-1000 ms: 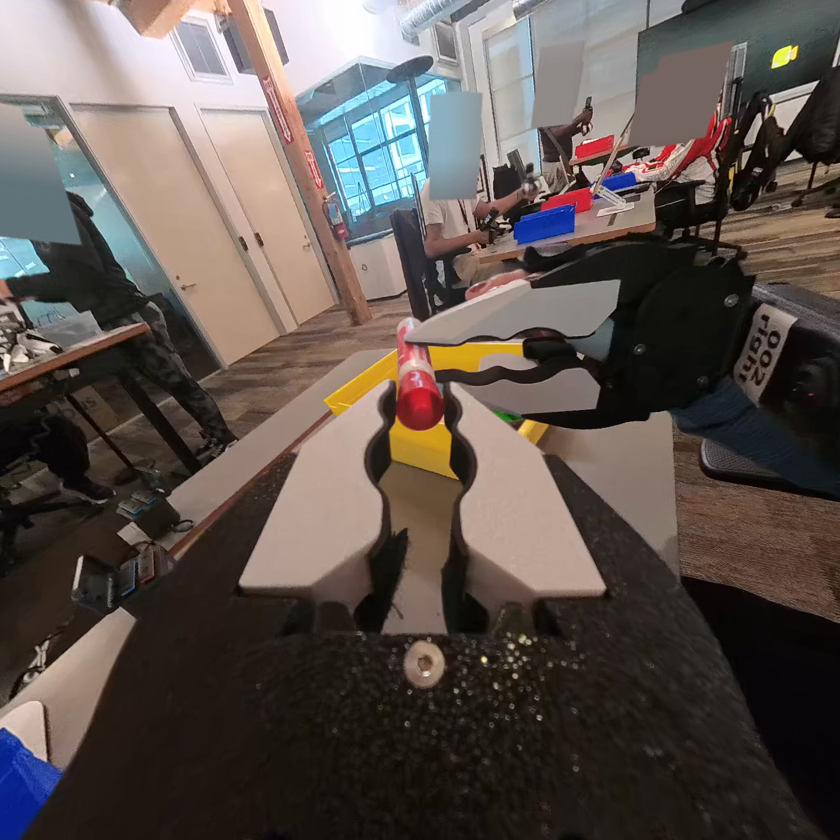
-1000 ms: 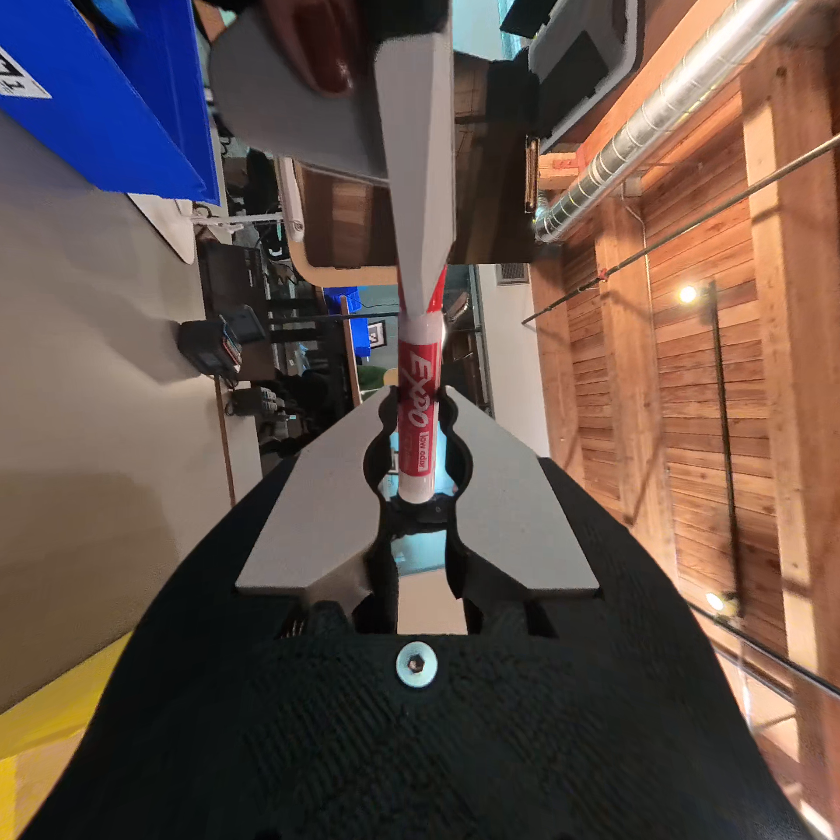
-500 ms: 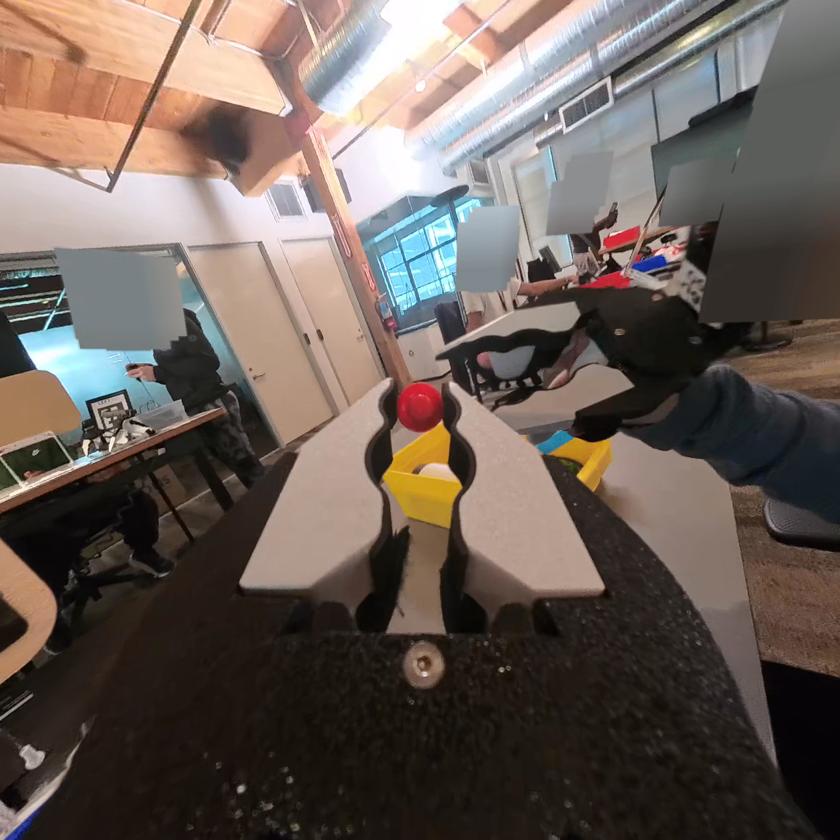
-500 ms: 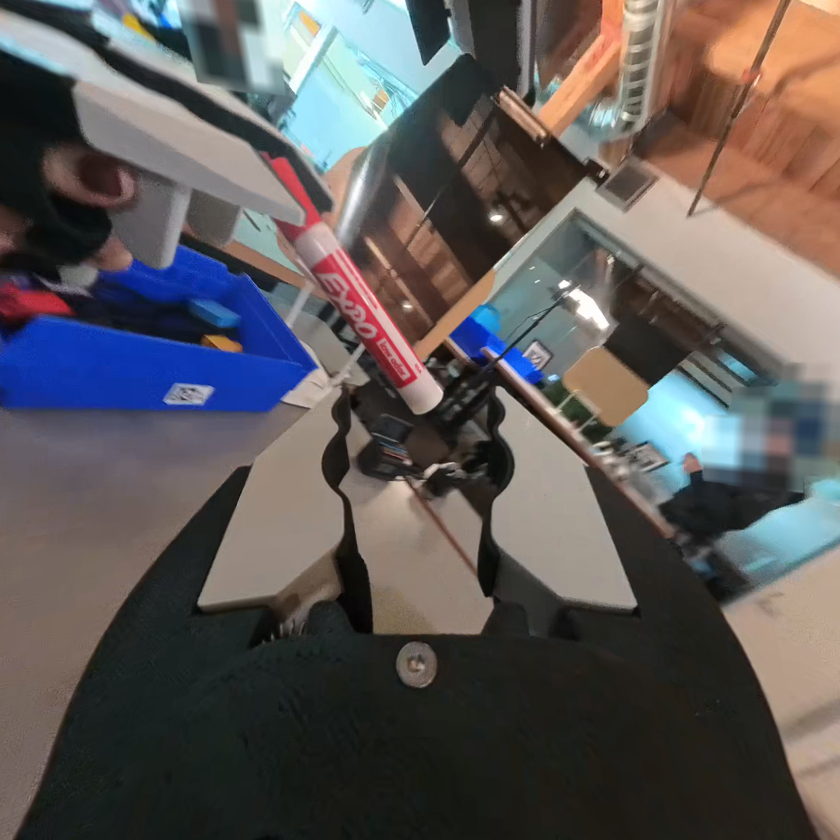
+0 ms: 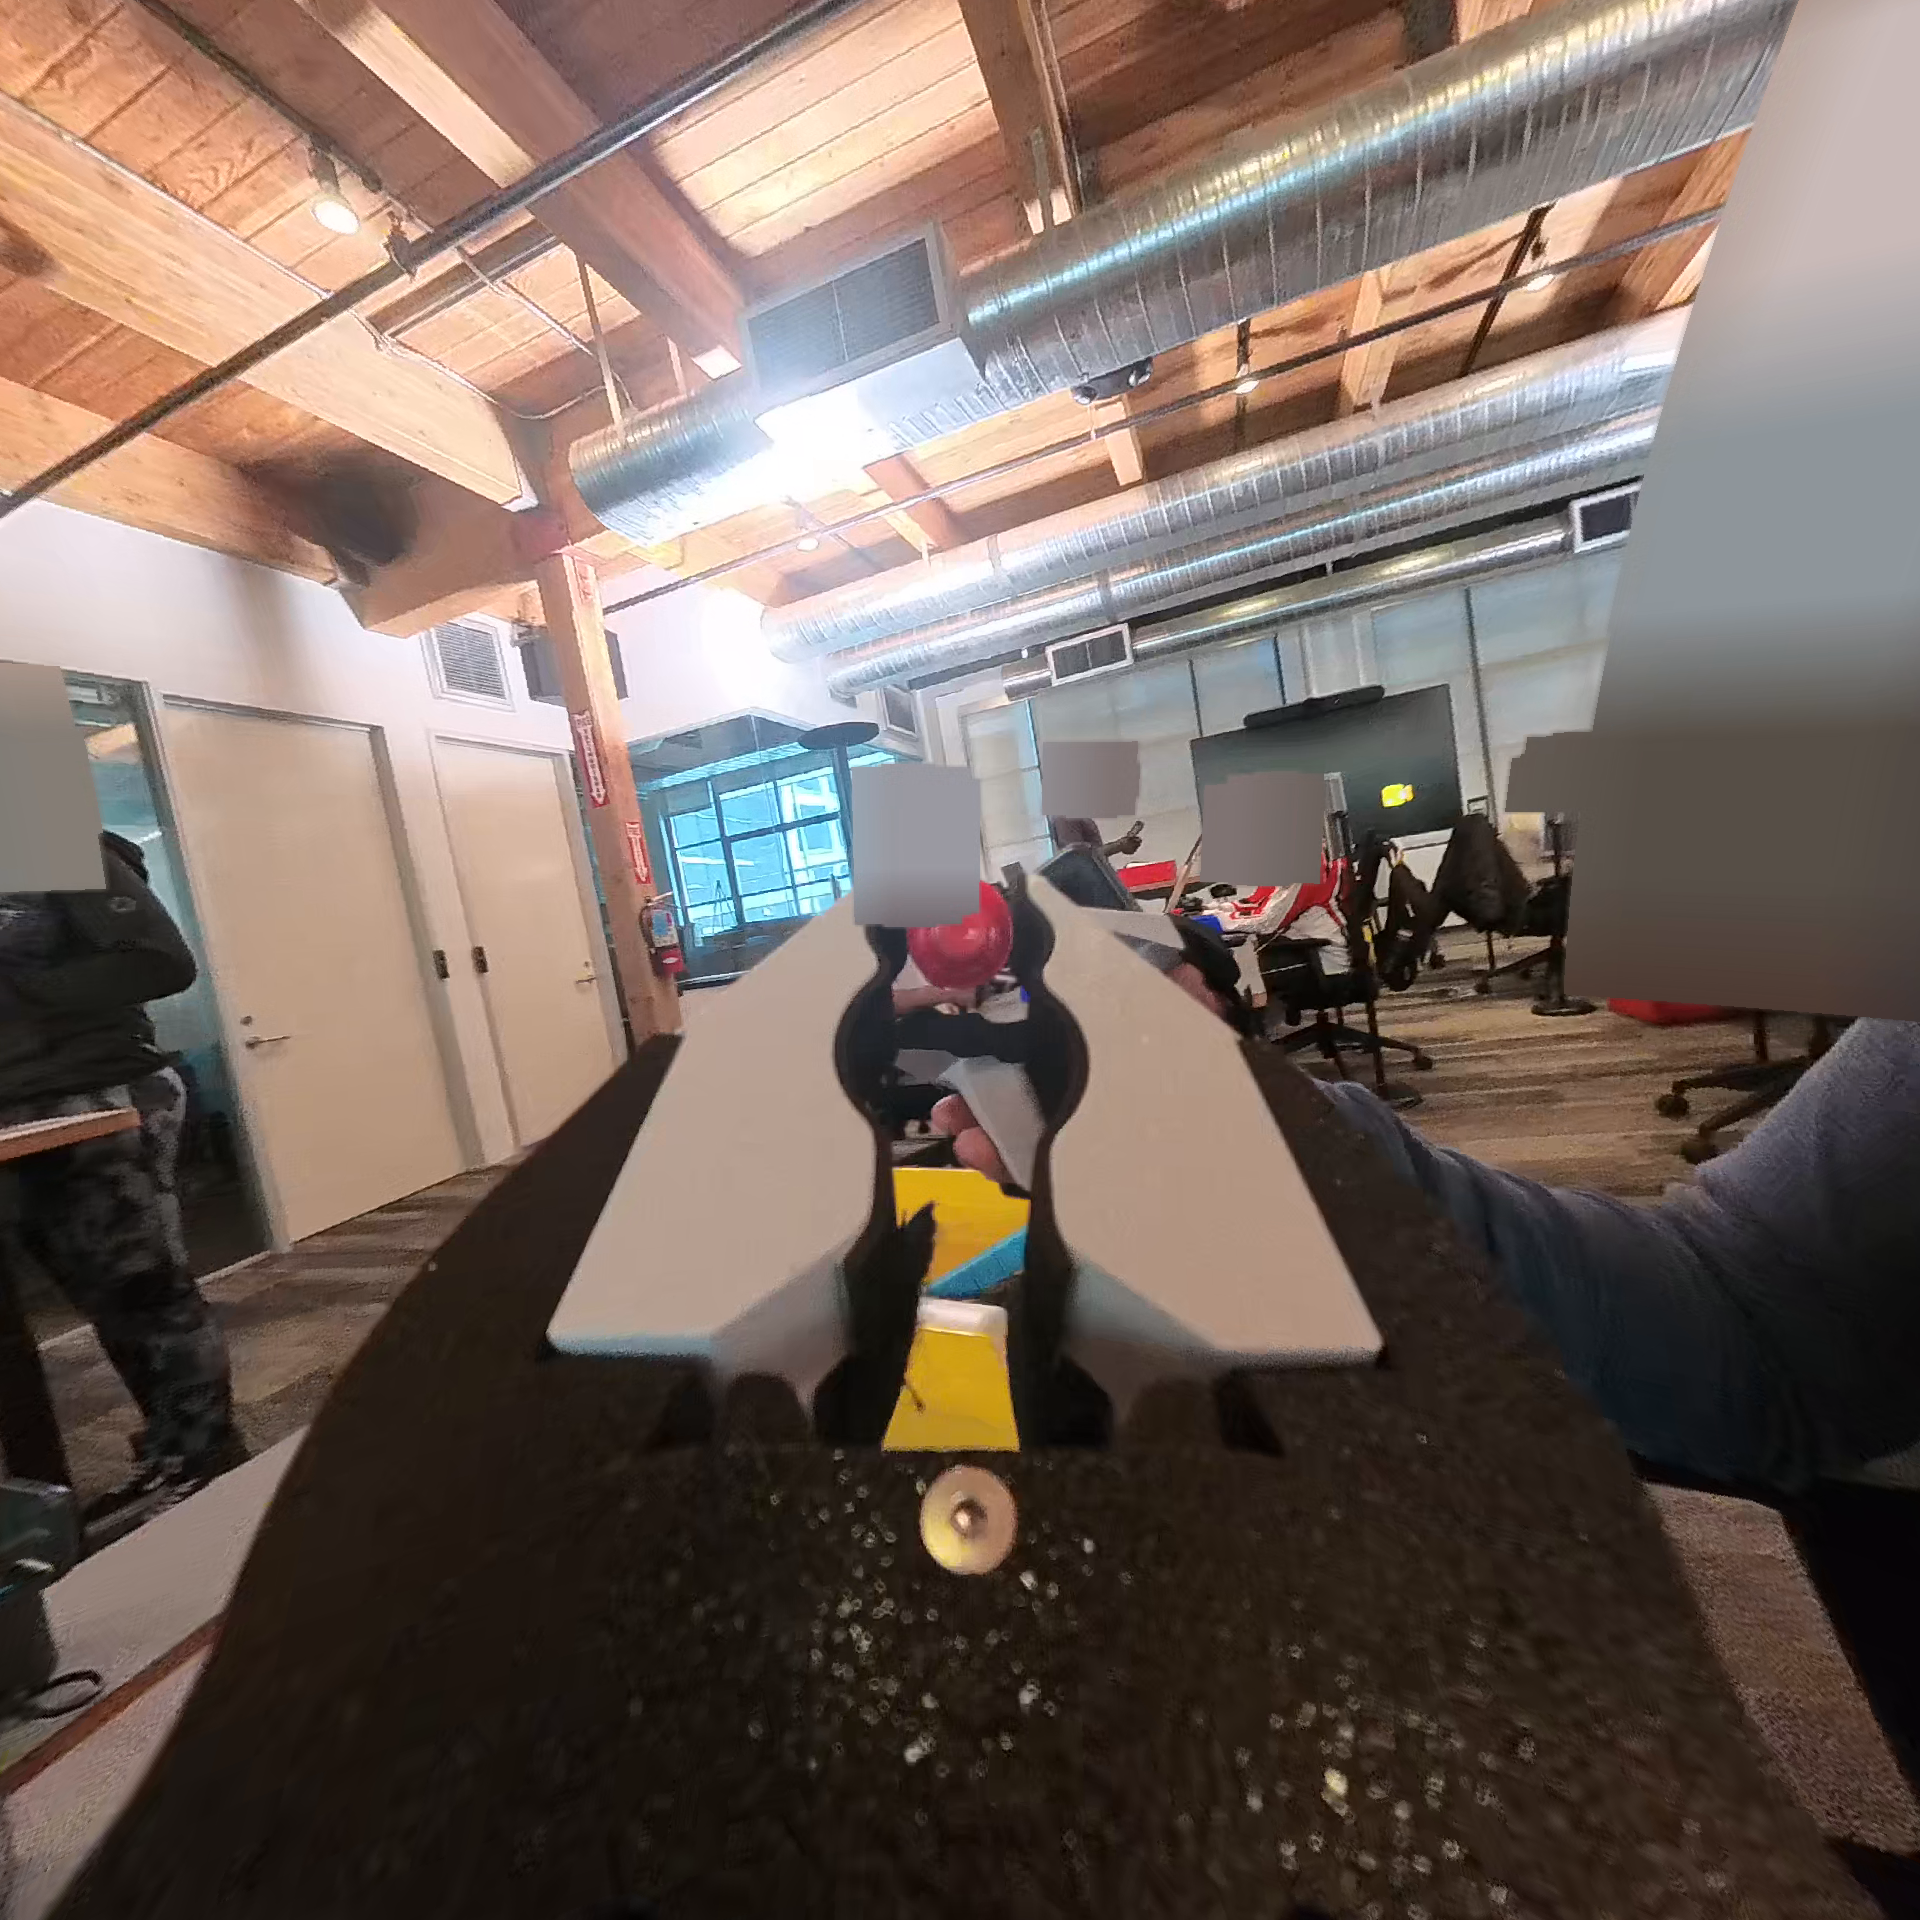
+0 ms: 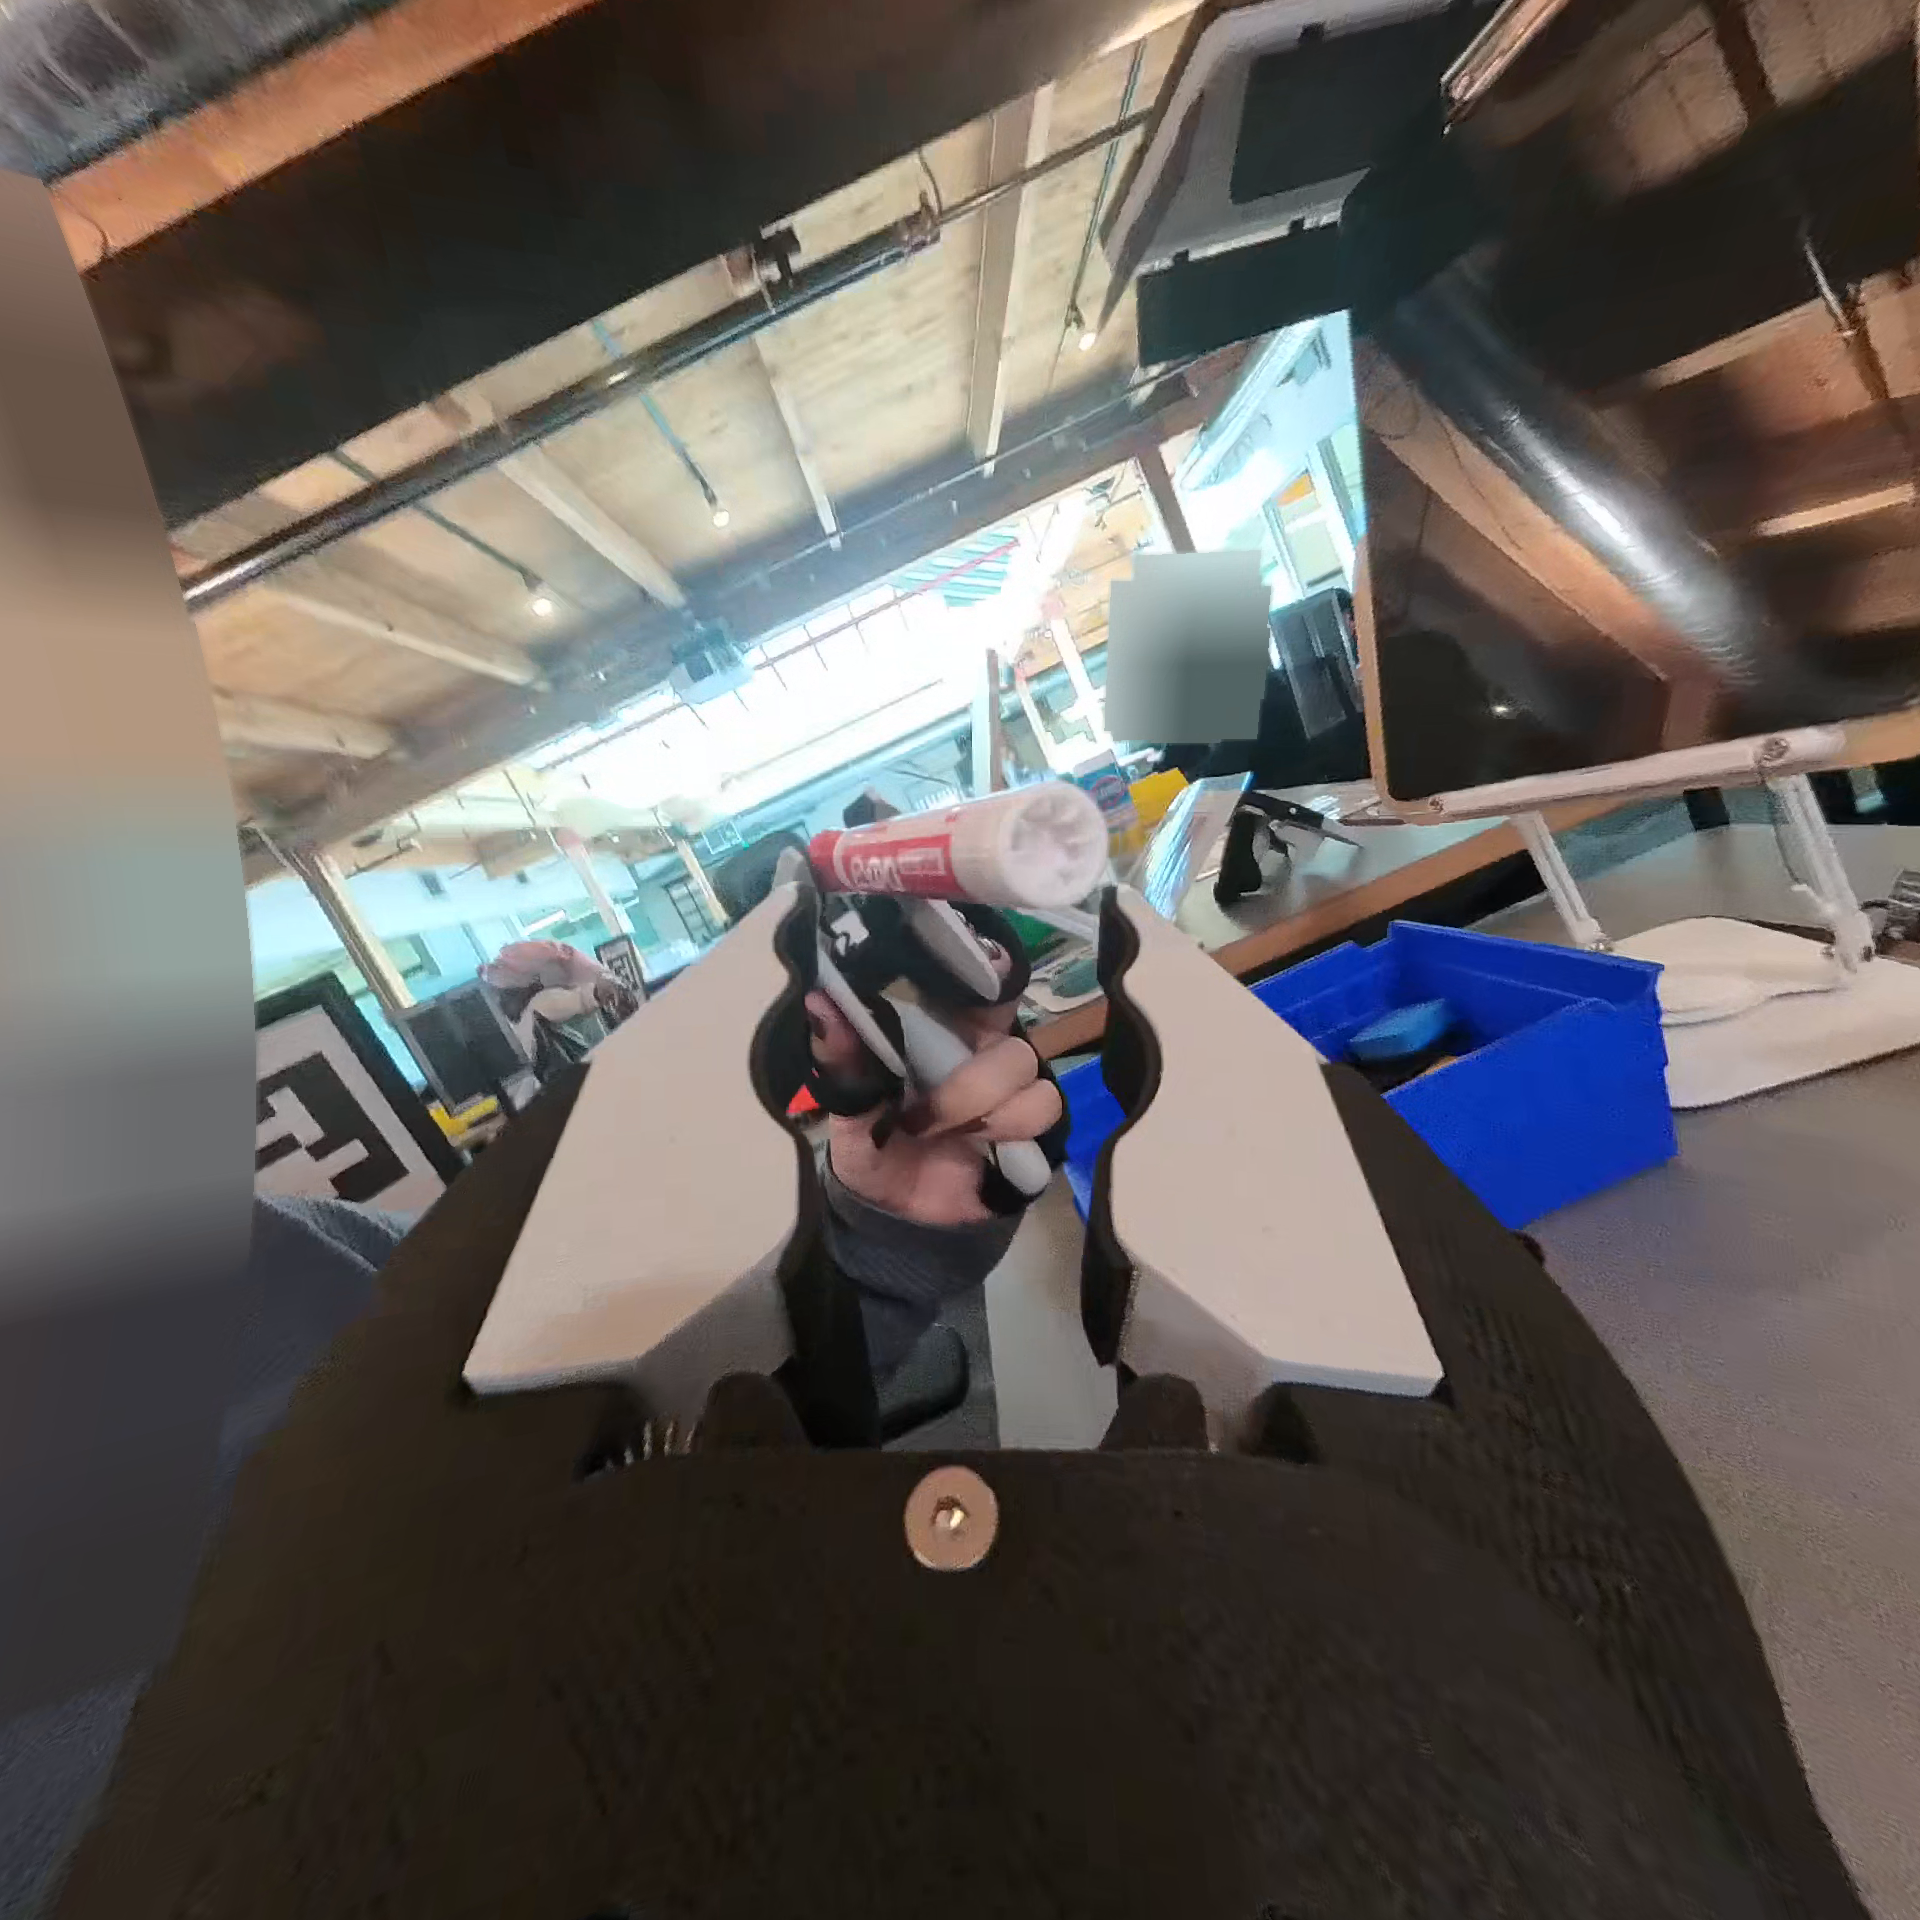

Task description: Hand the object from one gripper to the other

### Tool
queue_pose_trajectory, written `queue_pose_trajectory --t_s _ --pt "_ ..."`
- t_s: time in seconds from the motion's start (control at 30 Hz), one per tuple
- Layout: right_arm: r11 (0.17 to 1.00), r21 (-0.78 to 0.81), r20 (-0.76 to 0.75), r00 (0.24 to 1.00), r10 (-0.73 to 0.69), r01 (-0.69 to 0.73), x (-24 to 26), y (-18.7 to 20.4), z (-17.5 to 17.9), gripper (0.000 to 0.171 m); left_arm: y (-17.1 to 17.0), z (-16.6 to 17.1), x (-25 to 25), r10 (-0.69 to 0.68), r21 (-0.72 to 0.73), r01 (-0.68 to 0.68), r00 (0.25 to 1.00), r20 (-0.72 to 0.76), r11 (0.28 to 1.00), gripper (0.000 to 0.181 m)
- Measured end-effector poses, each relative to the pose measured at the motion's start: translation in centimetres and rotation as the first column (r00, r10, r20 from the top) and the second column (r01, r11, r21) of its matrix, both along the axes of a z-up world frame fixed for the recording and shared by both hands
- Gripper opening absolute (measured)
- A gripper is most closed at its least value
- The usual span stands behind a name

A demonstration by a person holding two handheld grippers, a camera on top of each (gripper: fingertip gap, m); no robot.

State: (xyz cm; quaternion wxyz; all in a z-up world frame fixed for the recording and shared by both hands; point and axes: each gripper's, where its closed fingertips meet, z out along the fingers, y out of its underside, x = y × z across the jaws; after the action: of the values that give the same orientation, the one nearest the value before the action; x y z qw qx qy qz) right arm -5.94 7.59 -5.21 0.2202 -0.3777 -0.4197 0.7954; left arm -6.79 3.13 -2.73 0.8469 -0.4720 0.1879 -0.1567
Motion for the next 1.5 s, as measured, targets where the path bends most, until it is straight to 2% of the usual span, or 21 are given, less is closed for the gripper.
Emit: queue_pose_trajectory --t_s 0.03,0.13,0.27,0.37,0.47,0.57,0.7,0.77,0.83,0.93,1.07,1.1,1.17,1.23,1.37,1.4,1.5 --pt "1.000 -0.009 -0.006 1.000 0.001 -0.001 0.0 0.0 0.0 0.050 0.1 -0.1 0.1 -0.009 -0.005 0.009 1.000 0.006 1.000 0.017" --pt "0.999 -0.031 -0.049 0.998 -0.027 0.025 0.1 0.5 0.3 0.027 0.7 -0.8 0.4 -0.028 -0.030 0.029 1.000 0.004 0.999 0.017" --pt "1.000 -0.021 -0.124 0.992 -0.023 0.021 0.9 0.9 0.9 0.017 2.0 -2.4 0.5 -0.075 -0.103 0.078 0.997 0.029 0.992 0.017" --pt "0.996 0.041 -0.145 0.986 -0.077 0.084 0.6 1.9 0.1 0.016 3.6 -4.9 0.4 -0.092 -0.185 0.101 0.994 0.054 0.978 0.017" --pt "0.985 0.091 -0.117 0.984 -0.136 0.146 0.0 3.3 -2.6 0.016 5.4 -8.6 0.3 -0.103 -0.301 0.134 0.988 0.118 0.944 0.017" --pt "0.981 0.033 -0.042 0.981 -0.190 0.191 -0.5 4.8 -6.3 0.016 7.0 -13.3 0.6 -0.139 -0.453 0.212 0.972 0.189 0.866 0.017" --pt "0.965 -0.099 -0.020 0.969 -0.247 0.244 0.1 5.4 -9.9 0.016 7.1 -16.4 1.2 -0.149 -0.453 0.288 0.937 0.317 0.844 0.017" --pt "0.964 -0.065 -0.042 0.964 -0.262 0.259 0.7 5.0 -11.0 0.016 6.8 -17.4 1.5 -0.141 -0.447 0.282 0.936 0.322 0.849 0.017" --pt "0.944 0.040 -0.094 0.942 -0.322 0.326 1.1 4.7 -12.1 0.016 6.4 -18.5 1.3 -0.114 -0.458 0.249 0.946 0.304 0.853 0.032" --pt "0.837 0.204 -0.184 0.859 -0.477 0.508 0.8 5.6 -13.7 0.016 5.9 -18.8 0.2 -0.078 -0.418 0.217 0.943 0.324 0.882 0.048" --pt "0.633 0.404 -0.277 0.748 -0.604 0.660 -0.4 6.4 -14.9 0.015 5.1 -17.6 -1.6 -0.053 -0.317 0.186 0.922 0.384 0.930 0.053" --pt "0.578 0.440 -0.313 0.721 -0.619 0.687 -0.5 6.5 -14.8 0.016 5.3 -17.6 -2.1 -0.024 -0.315 0.157 0.922 0.387 0.936 0.056" --pt "0.416 0.533 -0.371 0.646 -0.667 0.736 -0.9 7.1 -15.3 0.016 5.9 -17.6 -2.5 0.017 -0.327 0.106 0.935 0.353 0.939 0.063" --pt "0.300 0.611 -0.424 0.623 -0.657 0.733 -1.6 6.7 -15.8 0.015 7.0 -18.3 -2.6 0.092 -0.373 0.016 0.958 0.272 0.928 0.069" --pt "0.016 0.709 -0.525 0.544 -0.655 0.705 -2.6 6.7 -16.8 0.016 8.1 -18.6 -3.1 0.215 -0.346 -0.176 0.974 0.077 0.922 0.063" --pt "-0.038 0.716 -0.548 0.527 -0.650 0.697 -2.6 6.7 -16.8 0.016 8.1 -18.7 -2.8 0.201 -0.342 -0.170 0.978 0.056 0.924 0.060" --pt "-0.123 0.733 -0.583 0.524 -0.621 0.669 -2.7 6.2 -17.3 0.015 7.7 -18.6 -1.6 0.147 -0.319 -0.133 0.989 0.021 0.938 0.059"
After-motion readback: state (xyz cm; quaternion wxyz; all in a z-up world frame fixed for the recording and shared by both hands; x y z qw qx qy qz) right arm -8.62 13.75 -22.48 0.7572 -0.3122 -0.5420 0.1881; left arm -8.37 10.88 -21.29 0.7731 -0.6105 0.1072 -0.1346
